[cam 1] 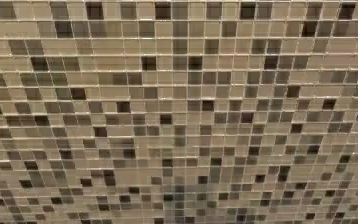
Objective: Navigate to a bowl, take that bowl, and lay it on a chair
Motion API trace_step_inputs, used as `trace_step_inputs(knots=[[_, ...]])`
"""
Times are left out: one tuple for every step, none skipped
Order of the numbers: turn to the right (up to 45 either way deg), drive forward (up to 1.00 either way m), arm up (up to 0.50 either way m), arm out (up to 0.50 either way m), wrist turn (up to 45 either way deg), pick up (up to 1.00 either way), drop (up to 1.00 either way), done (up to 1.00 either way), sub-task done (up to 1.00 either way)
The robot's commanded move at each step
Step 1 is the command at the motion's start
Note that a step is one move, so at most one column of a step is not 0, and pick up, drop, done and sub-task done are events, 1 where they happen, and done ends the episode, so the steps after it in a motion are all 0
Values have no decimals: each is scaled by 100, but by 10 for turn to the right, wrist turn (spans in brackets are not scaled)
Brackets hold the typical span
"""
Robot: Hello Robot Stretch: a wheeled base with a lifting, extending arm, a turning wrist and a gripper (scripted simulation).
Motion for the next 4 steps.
trace_step_inputs(knots=[[-450, 0, 0, 0, 0, 0, 0, 0, 0], [-90, 0, 0, 0, 0, 0, 0, 0, 0], [0, 50, 0, 0, 0, 0, 0, 0, 0], [450, 0, 0, 0, 0, 0, 0, 0, 0]])
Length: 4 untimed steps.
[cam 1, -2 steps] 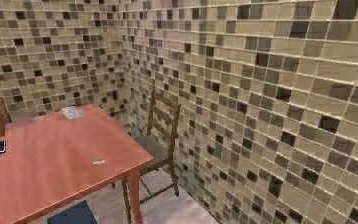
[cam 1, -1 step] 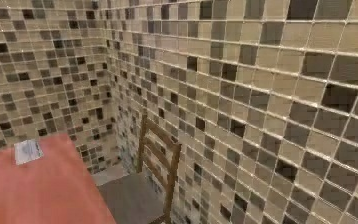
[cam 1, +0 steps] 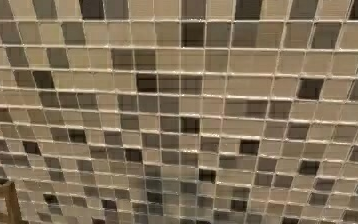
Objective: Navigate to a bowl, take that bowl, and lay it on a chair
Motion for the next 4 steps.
trace_step_inputs(knots=[[450, 0, 0, 0, 0, 0, 0, 0, 0], [390, 0, 0, 0, 0, 0, 0, 0, 0], [-450, 0, 0, 0, 0, 0, 0, 0, 0], [-450, 0, 0, 0, 0, 0, 0, 0, 0]])
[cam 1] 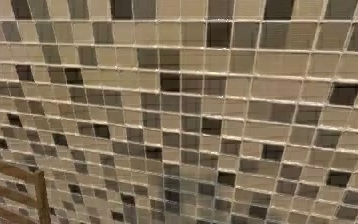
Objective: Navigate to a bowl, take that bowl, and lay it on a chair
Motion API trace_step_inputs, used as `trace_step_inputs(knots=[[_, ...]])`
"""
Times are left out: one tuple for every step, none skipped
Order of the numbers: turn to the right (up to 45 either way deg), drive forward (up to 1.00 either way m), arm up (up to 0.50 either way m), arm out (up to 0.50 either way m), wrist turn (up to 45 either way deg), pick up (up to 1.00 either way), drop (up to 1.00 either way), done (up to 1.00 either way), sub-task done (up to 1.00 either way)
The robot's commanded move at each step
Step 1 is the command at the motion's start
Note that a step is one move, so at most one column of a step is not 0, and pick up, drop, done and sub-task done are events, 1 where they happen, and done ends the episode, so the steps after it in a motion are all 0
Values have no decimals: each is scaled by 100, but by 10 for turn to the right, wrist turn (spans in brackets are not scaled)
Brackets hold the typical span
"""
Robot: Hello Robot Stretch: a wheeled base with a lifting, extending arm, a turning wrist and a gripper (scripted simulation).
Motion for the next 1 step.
trace_step_inputs(knots=[[-390, 0, 0, 0, 0, 0, 0, 0, 0]])
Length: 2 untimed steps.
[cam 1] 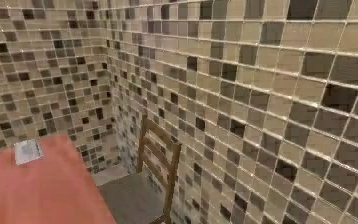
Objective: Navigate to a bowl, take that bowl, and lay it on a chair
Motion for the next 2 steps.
trace_step_inputs(knots=[[450, 0, 0, 0, 0, 0, 0, 0, 0], [450, 0, 0, 0, 0, 0, 0, 0, 0]])
